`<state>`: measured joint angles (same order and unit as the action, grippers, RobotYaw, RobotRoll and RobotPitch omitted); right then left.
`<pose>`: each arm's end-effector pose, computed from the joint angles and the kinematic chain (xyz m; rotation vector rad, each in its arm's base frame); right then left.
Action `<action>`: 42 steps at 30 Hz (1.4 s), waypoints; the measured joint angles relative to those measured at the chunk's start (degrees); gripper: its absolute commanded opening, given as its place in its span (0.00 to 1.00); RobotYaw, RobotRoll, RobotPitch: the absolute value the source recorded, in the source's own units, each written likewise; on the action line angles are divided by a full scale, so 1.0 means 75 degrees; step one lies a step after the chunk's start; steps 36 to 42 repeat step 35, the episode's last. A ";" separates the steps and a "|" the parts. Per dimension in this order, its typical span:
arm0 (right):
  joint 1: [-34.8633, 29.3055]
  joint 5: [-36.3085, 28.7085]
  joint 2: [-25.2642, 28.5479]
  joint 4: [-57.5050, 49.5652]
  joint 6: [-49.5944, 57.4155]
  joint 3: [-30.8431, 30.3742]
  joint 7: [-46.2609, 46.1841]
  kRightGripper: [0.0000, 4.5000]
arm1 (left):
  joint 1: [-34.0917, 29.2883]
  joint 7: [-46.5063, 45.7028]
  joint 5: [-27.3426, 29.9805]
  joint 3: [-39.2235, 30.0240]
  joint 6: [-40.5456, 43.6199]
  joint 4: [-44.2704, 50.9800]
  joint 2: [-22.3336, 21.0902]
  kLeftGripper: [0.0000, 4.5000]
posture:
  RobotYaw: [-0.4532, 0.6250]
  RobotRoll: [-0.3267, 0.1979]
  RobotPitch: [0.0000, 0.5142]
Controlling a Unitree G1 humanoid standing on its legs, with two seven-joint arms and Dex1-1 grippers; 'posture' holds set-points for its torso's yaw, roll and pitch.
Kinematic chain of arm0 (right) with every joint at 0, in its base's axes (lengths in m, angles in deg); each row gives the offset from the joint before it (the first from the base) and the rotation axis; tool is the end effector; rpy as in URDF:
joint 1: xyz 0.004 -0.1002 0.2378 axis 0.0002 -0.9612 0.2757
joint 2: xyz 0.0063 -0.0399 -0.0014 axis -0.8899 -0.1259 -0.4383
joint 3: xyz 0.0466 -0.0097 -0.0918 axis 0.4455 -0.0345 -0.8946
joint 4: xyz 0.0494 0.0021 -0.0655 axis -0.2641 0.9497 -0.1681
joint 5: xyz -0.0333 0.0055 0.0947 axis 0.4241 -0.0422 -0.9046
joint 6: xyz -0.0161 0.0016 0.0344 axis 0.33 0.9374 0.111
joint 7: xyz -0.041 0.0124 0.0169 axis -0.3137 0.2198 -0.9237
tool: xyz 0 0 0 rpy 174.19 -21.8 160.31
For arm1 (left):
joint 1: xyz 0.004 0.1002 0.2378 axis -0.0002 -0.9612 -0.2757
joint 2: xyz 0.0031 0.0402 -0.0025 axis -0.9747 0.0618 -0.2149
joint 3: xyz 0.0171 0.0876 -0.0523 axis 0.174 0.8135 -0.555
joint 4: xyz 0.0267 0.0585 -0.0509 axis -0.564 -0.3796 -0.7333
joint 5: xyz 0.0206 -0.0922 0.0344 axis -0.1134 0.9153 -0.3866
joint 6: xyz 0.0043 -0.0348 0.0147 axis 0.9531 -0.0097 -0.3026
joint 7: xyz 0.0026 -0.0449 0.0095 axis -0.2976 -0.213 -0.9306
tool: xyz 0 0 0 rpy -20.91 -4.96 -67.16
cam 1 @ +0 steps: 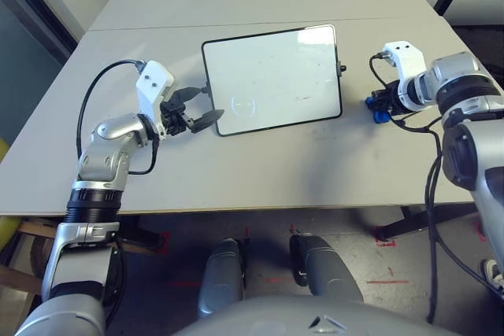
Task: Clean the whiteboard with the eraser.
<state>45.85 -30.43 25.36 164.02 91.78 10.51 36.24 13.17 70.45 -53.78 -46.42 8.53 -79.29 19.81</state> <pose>0.3529 -0.2511 0.1873 -0.0615 0.9116 0.2193 0.2779 0.2593 0.1521 0.2268 0.1227 -0.7593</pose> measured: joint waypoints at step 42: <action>-0.4234 -0.2789 0.0814 -0.2731 -0.6874 0.2882 -0.0686 1.00 | 0.0640 -0.4483 0.0231 -0.2893 -0.0942 -0.2225 0.0256 1.00 | 0.34 0.62 0.22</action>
